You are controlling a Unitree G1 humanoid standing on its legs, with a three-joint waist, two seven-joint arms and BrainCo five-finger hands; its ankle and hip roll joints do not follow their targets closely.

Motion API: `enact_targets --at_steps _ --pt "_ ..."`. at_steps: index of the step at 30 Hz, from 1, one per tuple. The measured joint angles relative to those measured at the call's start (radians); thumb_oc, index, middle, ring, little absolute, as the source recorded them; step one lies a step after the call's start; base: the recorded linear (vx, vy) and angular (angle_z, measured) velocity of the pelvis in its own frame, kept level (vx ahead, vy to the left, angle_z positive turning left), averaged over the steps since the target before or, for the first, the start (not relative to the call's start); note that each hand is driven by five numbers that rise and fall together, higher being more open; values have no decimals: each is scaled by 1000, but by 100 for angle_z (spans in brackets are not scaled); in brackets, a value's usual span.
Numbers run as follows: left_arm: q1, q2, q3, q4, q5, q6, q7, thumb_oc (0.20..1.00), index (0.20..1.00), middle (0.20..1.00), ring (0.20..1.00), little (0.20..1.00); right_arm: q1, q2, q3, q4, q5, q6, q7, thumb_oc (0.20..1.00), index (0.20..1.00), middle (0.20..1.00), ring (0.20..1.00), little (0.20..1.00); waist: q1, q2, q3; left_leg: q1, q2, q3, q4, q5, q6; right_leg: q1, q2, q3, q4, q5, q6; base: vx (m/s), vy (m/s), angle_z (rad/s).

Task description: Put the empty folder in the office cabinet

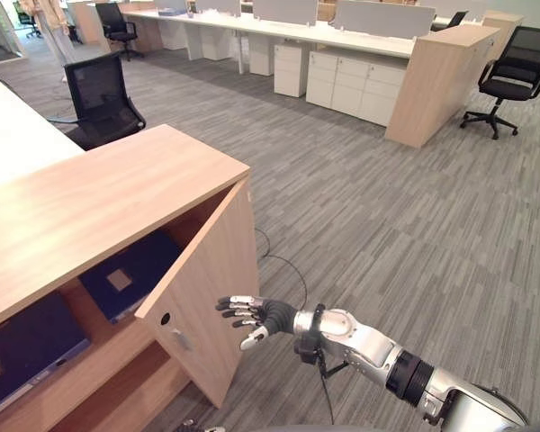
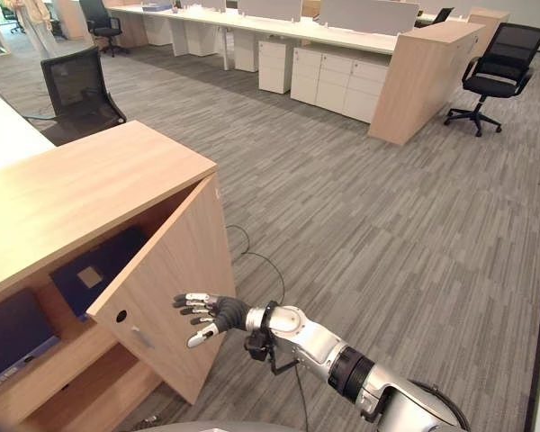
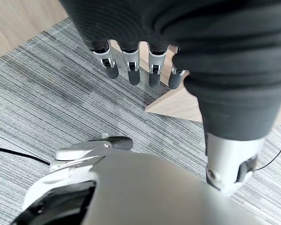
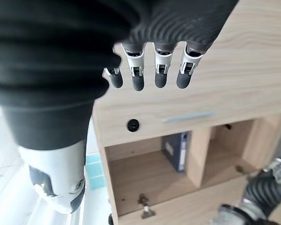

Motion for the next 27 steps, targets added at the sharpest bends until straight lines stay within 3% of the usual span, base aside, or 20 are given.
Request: enact_targets --at_steps 11,13,15,16,18,19,20,21,22,23,24,25,26,27 --pt "5 -1 -8 3 -2 -7 1 1000 1000 1000 1000 1000 34 -43 -10 174 -55 16 -2 1000 1000 1000 1000 1000 23 6 8 -13 2 -37 10 14 -9 2 4 -35 0 -10 -8 -24 -76 10" --pt "-1 0 -17 -1 -3 -12 0 1000 1000 1000 1000 1000 25 -25 -14 287 -102 16 -14 1000 1000 1000 1000 1000 28 6 23 -22 6 -53 9 16 -19 -1 9 -49 0 -11 -10 -95 -173 20" --pt "-7 2 -62 -11 -23 -26 -2 1000 1000 1000 1000 1000 53 57 -89 510 -142 -1 -46 1000 1000 1000 1000 1000 45 6 33 -61 9 -74 32 24 -28 -22 15 -66 0 -11 -10 -89 -123 32" --pt "-31 13 -75 -23 -50 -38 -5 1000 1000 1000 1000 1000 55 93 -121 649 -172 23 -89 1000 1000 1000 1000 1000 56 3 54 -82 13 -87 40 17 -43 -37 18 -86 2 -11 -11 -109 -101 37" --pt "-39 1 -77 -23 -83 -38 -12 1000 1000 1000 1000 1000 71 95 -126 703 -197 19 -100 1000 1000 1000 1000 1000 80 19 92 -103 20 -97 47 39 -51 -48 27 -91 7 -8 -13 -271 -157 39" --pt "-66 -1 -92 -27 -141 -43 -25 1000 1000 1000 1000 1000 64 176 -300 936 -199 -25 -168 1000 1000 1000 1000 1000 76 25 123 -183 9 -130 127 44 -67 -90 31 -116 43 -22 -30 -265 -103 90" --pt "-94 5 -97 -23 -167 -45 -31 1000 1000 1000 1000 1000 64 185 -330 1016 -211 1 -203 1000 1000 1000 1000 1000 76 29 154 -216 -1 -139 144 67 -101 -98 23 -146 48 -30 -46 -138 -34 114" --pt "-99 1 -96 -20 -183 -41 -34 1000 1000 1000 1000 1000 80 175 -328 1028 -233 19 -218 1000 1000 1000 1000 1000 86 36 161 -236 3 -132 131 91 -113 -116 30 -153 52 -34 -51 -98 -33 95" --pt "-106 3 -97 -20 -194 -39 -44 1000 1000 1000 1000 1000 93 173 -382 1080 -245 12 -235 1000 1000 1000 1000 1000 95 40 170 -257 6 -119 111 122 -148 -121 30 -184 51 -28 -61 -13 -55 90" --pt "-118 6 -102 -10 -209 -34 -52 1000 1000 1000 1000 1000 97 176 -455 1144 -246 13 -257 1000 1000 1000 1000 1000 96 31 181 -258 10 -54 86 140 -175 -120 11 -235 36 -8 -103 17 -48 105" --pt "-123 11 -88 -1 -215 -34 -58 1000 1000 1000 1000 1000 102 176 -502 1197 -267 22 -282 1000 1000 1000 1000 1000 97 14 191 -260 10 48 119 96 -112 -109 -7 -280 6 2 -122 35 -31 117" --pt "-123 24 -72 -2 -219 -33 -64 1000 1000 1000 1000 1000 114 173 -530 1233 -298 23 -307 1000 1000 1000 1000 1000 98 -15 199 -252 8 133 182 62 -74 -98 -42 -304 -2 4 -125 -33 12 103" --pt "-121 34 -72 -2 -220 -36 -63 1000 1000 1000 1000 1000 123 163 -524 1236 -318 29 -317 1000 1000 1000 1000 1000 94 -29 206 -239 12 149 201 50 -64 -90 -55 -308 -1 -10 -109 -63 41 86" --pt "-115 41 -71 5 -218 -30 -62 1000 1000 1000 1000 1000 137 138 -518 1235 -384 38 -336 1000 1000 1000 1000 1000 95 -36 209 -157 50 185 222 24 -69 -78 -72 -340 -2 -10 -104 -66 48 87"
